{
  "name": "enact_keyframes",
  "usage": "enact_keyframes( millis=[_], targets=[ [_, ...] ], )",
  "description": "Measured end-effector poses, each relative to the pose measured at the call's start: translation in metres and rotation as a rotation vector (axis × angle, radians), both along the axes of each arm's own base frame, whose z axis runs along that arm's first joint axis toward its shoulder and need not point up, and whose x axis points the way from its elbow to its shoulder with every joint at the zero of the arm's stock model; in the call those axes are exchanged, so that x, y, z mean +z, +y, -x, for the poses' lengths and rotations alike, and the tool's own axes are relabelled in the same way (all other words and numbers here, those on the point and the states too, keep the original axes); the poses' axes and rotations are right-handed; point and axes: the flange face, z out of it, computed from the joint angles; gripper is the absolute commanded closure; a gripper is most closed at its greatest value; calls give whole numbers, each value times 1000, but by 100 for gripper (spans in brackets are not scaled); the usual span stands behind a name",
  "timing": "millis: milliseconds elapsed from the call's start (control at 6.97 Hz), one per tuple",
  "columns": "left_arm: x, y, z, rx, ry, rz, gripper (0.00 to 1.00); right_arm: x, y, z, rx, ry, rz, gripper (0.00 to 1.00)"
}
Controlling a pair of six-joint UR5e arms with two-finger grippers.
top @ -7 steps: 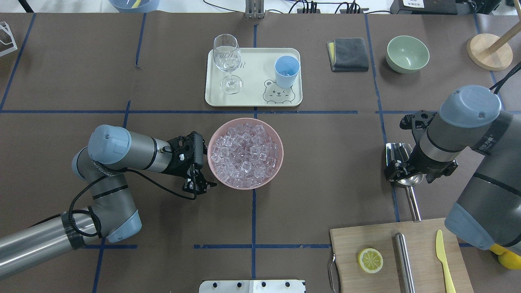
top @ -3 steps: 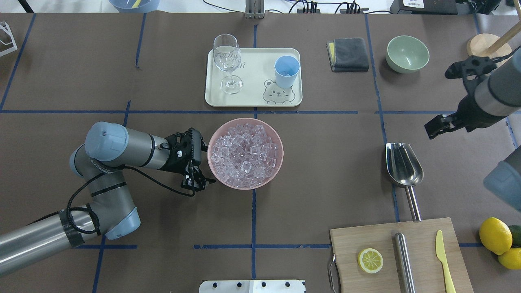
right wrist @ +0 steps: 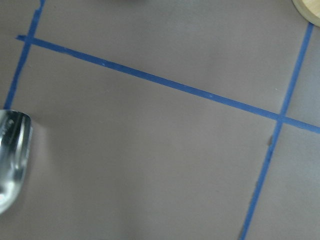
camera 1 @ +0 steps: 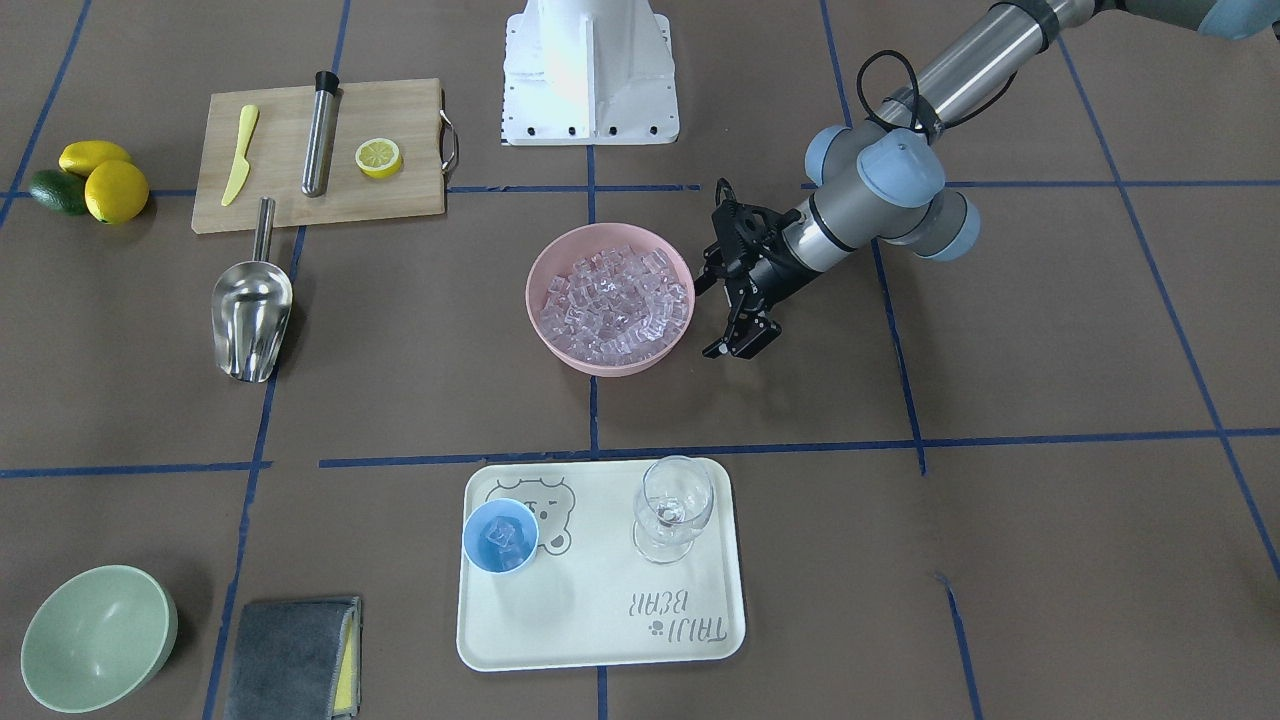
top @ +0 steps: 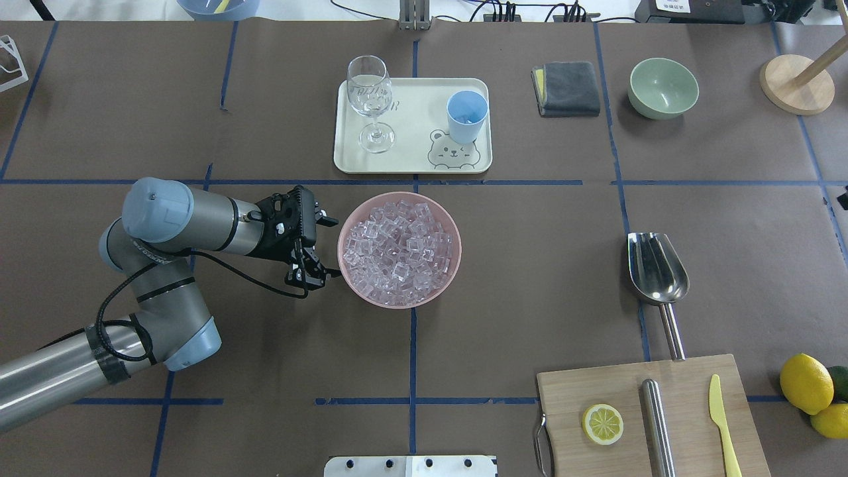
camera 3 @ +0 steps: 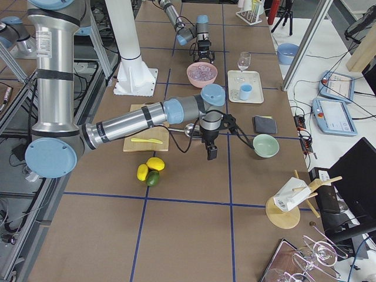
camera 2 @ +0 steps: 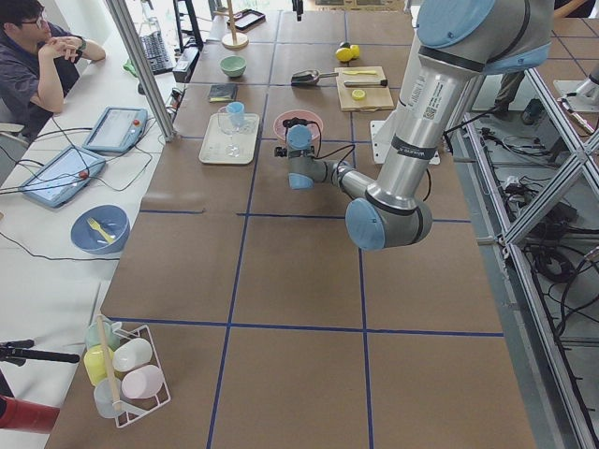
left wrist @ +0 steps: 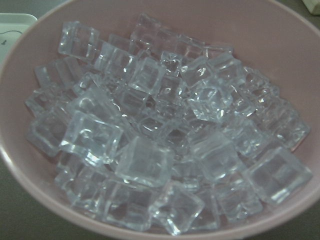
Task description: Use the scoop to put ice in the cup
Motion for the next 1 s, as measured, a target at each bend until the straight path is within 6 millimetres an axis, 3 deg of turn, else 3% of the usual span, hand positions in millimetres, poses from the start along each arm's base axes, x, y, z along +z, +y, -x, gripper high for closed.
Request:
enact_keyframes(
  millis=[144, 287, 574, 1005],
  targets=[
    [5, -15, 20, -35, -5, 4, 0, 36, 22, -43, 1, -8, 6, 0],
    [17, -33, 53, -86, -25, 20, 0, 60, 44, -70, 20, -12, 24, 0],
    [49, -87, 154, -225, -142, 132, 0, 79, 61, -87, 40, -15, 51, 0],
    [80, -154, 308, -409, -298, 421, 0, 83, 63, -89, 44, -15, 59, 0]
  ],
)
